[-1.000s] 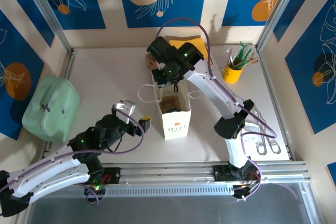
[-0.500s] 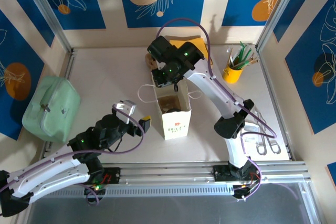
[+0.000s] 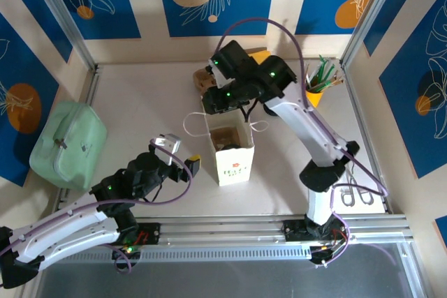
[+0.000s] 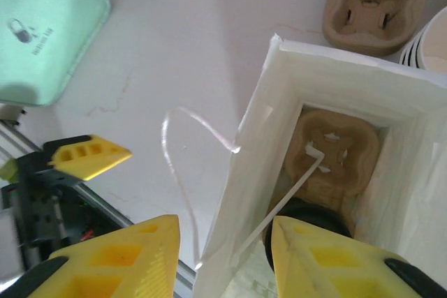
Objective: Pack the takeout coffee
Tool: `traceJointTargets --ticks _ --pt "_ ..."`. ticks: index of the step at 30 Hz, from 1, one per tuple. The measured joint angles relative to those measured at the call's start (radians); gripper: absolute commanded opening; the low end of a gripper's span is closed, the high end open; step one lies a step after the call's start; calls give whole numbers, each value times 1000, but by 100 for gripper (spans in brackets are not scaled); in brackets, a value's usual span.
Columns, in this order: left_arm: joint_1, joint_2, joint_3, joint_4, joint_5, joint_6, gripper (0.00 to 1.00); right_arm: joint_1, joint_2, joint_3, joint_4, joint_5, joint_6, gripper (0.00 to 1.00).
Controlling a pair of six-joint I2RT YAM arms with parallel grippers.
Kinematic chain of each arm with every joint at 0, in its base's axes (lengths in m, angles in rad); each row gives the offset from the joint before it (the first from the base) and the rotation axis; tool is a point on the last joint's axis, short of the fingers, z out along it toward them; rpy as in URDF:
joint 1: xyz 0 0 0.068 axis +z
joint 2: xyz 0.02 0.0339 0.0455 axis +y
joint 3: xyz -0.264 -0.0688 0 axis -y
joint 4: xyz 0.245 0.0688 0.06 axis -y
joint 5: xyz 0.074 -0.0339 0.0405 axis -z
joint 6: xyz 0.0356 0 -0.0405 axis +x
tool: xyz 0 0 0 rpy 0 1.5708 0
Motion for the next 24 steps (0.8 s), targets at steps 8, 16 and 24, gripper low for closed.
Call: traceJointTargets --ticks 8,16,24 --pt "0 6 26 -26 0 -8 99 -23 -201 -213 96 -2 0 47" --pt "0 8 27 -27 -1 -16 99 -295 -386 -494 267 39 7 52" --pt "0 34 27 -26 -1 -16 99 -424 -331 -579 482 156 -56 57"
